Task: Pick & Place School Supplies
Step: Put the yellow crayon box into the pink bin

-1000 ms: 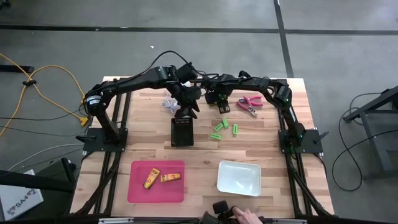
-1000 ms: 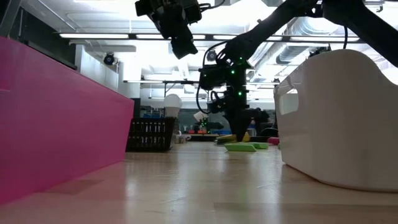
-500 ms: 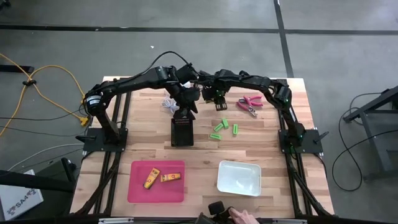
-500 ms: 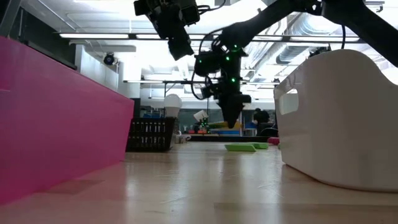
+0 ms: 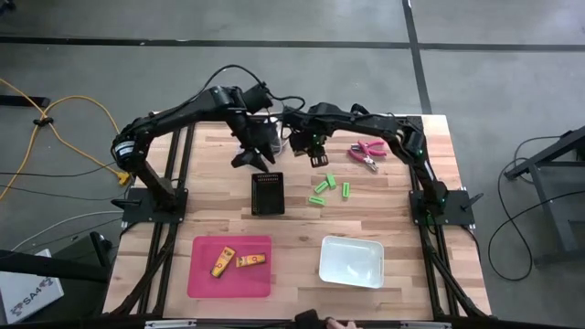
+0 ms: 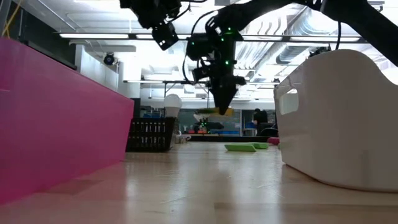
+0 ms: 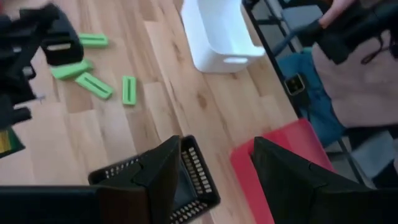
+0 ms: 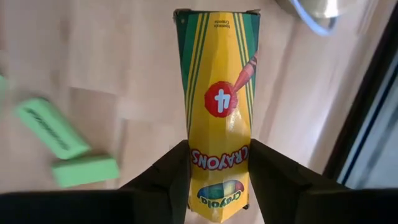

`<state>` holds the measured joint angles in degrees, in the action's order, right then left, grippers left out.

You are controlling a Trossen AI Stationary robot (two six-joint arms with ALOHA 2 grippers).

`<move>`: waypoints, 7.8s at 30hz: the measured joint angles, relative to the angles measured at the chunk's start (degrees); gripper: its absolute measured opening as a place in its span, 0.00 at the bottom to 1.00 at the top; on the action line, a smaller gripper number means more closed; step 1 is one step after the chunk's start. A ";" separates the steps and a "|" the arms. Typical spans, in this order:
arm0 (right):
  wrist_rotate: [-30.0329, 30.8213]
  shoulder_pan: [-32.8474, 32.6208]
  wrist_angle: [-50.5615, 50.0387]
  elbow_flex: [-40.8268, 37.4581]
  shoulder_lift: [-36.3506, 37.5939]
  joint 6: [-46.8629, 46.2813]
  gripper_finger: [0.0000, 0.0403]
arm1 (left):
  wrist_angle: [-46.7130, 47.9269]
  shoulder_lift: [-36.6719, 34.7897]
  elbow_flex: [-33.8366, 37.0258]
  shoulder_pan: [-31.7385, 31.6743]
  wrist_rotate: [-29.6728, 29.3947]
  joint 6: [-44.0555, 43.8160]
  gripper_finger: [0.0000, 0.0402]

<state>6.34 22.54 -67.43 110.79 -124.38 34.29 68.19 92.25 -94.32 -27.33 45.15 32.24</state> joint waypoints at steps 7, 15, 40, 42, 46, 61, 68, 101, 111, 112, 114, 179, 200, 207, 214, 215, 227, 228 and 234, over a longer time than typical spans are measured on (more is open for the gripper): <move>-2.44 -2.77 -2.97 3.31 0.00 -2.27 0.34 | 4.82 0.17 0.02 0.37 -0.09 7.08 0.49; -3.95 -5.13 -5.23 4.54 0.02 -4.53 0.35 | 7.32 -1.76 0.02 0.77 -1.84 10.94 0.49; -6.60 -5.80 -4.23 4.54 0.02 -4.55 0.33 | -20.13 -19.21 19.10 5.06 -28.98 6.69 0.49; -6.72 -5.99 -3.62 4.54 0.02 -4.56 0.34 | -25.60 -21.26 24.34 6.45 -33.05 4.59 0.49; -8.62 -6.21 -3.41 4.54 0.02 -4.79 0.33 | -36.59 -23.75 33.31 9.23 -44.81 -0.65 0.49; -11.06 -8.34 -4.39 4.54 0.40 -5.95 0.33 | -44.84 -23.93 37.92 15.23 -56.13 -2.52 0.49; -11.44 -8.47 -4.95 4.54 4.44 -6.26 0.33 | -44.90 -23.93 37.92 16.39 -55.99 -5.02 0.49; -28.20 -7.92 -5.17 4.56 8.57 -13.16 0.33 | -49.39 -23.91 37.92 26.05 -55.91 2.12 0.49; -31.06 -7.92 -5.10 4.56 8.57 -13.71 0.33 | -50.09 -23.89 37.92 25.49 -55.89 -0.75 0.49; -31.42 -7.92 -4.90 4.56 8.57 -13.71 0.33 | -50.13 -23.89 37.90 25.49 -55.89 -0.73 0.49; -32.52 -7.92 -4.17 4.56 8.57 -13.71 0.33 | -50.38 -23.89 37.91 25.61 -55.88 0.07 0.49; -39.69 -9.04 4.05 4.56 8.59 -13.52 0.33 | -54.36 -23.87 37.88 28.01 -53.82 5.34 0.31; -40.93 -9.06 4.60 4.54 8.59 -15.44 0.34 | -54.11 -23.89 37.88 28.00 -51.65 3.91 0.11; -40.17 -9.06 4.52 4.54 8.59 -16.63 0.34 | -53.25 -23.89 37.88 28.02 -53.16 3.03 0.11; -39.33 -9.06 3.79 4.54 8.59 -18.07 0.40 | -52.67 -23.87 37.88 28.00 -53.27 2.46 0.11; -39.32 -9.06 3.66 4.54 8.59 -18.09 0.43 | -52.57 -23.87 37.88 28.00 -53.33 2.45 0.11; -38.18 -8.92 3.62 4.56 10.16 -19.55 0.60 | -51.48 -23.87 37.88 28.00 -53.42 2.11 0.11; -37.54 -8.85 3.60 4.56 10.89 -19.55 0.60 | -51.36 -23.87 37.88 28.00 -53.47 1.80 0.11; -33.92 -8.15 3.60 4.56 14.63 -20.93 0.62 | -48.75 -23.87 37.88 29.99 -56.84 -1.12 0.11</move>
<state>-27.58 14.39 -63.83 115.35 -109.75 13.36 19.44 68.38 -56.45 2.66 -11.70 31.11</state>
